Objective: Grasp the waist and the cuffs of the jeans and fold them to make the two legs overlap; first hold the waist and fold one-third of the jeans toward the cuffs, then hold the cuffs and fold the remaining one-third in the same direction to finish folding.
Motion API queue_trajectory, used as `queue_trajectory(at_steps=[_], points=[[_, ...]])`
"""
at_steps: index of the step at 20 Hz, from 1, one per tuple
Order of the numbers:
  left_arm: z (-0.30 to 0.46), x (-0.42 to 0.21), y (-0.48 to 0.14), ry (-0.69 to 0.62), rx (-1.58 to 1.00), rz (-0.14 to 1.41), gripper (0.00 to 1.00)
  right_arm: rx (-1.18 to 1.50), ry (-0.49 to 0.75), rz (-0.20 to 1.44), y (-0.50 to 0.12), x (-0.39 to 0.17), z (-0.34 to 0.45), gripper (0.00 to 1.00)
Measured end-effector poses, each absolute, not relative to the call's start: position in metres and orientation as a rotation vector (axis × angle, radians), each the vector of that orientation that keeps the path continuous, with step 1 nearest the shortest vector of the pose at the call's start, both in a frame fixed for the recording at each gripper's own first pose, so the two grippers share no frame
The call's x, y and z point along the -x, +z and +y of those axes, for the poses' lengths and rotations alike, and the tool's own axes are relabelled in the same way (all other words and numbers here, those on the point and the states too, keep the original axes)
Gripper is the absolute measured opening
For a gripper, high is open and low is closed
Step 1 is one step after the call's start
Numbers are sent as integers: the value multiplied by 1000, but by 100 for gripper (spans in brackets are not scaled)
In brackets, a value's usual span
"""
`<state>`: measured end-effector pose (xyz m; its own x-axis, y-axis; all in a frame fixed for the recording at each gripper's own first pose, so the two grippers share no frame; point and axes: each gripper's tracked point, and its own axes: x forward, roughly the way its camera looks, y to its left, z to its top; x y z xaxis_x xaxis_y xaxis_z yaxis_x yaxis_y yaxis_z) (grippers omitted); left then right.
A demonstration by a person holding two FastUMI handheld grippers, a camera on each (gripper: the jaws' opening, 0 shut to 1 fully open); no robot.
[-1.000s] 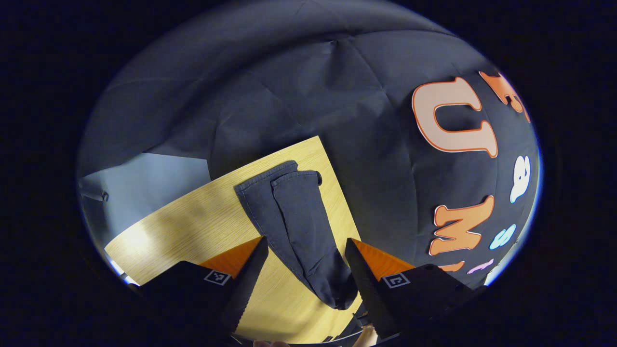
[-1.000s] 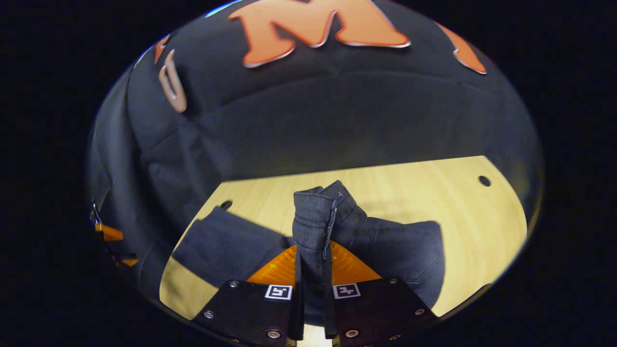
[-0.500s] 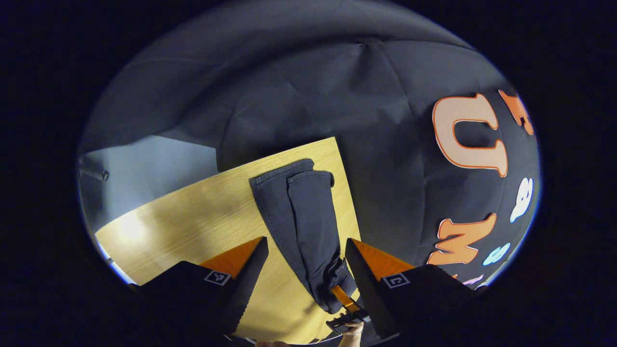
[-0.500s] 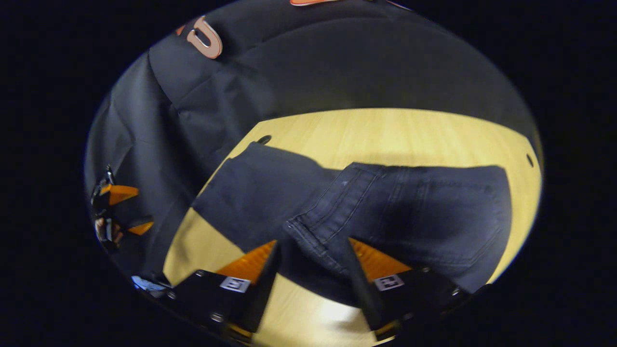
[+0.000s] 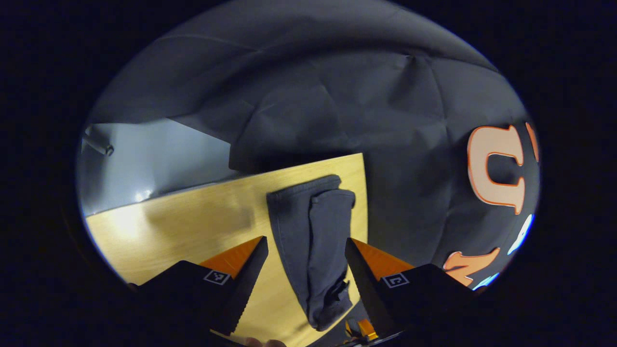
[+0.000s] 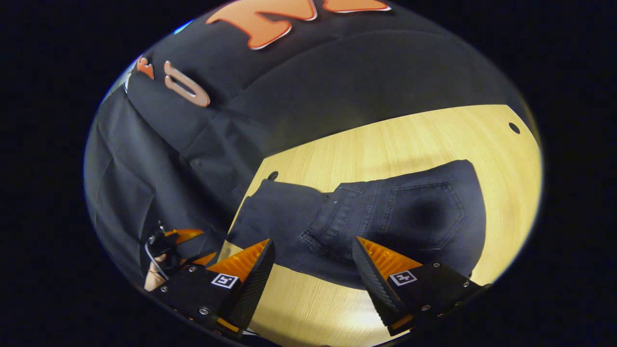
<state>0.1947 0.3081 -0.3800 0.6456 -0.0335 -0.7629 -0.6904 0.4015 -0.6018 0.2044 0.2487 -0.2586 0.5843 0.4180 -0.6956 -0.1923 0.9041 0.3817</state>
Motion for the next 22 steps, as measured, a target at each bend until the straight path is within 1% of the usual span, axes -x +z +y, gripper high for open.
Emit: queue_trajectory(at_steps=[3,7,9,11,13,15,18,19,20,21,22], points=[[332,-208,-402,528,1016,807,98,-304,323,879,-255,-203,237,98],[342,-224,-418,520,919,852,98,-360,289,886,-251,-202,224,98],[334,-231,-422,509,918,880,98,-394,277,894,-252,-203,223,98],[325,-238,-423,484,958,872,98,-402,263,905,-258,-202,222,98],[320,-246,-430,447,938,892,96,-401,253,924,-264,-200,224,98],[314,-260,-431,409,938,880,95,-417,248,937,-266,-197,224,98],[293,-292,-430,333,959,815,98,-457,226,937,-269,-196,220,98],[279,-301,-437,301,974,834,98,-468,219,939,-268,-195,217,98],[272,-309,-433,292,1006,825,94,-475,209,940,-267,-194,214,98],[258,-328,-441,280,1039,803,98,-481,200,942,-267,-194,212,98],[249,-347,-445,265,1077,777,98,-488,192,940,-266,-193,208,98]])
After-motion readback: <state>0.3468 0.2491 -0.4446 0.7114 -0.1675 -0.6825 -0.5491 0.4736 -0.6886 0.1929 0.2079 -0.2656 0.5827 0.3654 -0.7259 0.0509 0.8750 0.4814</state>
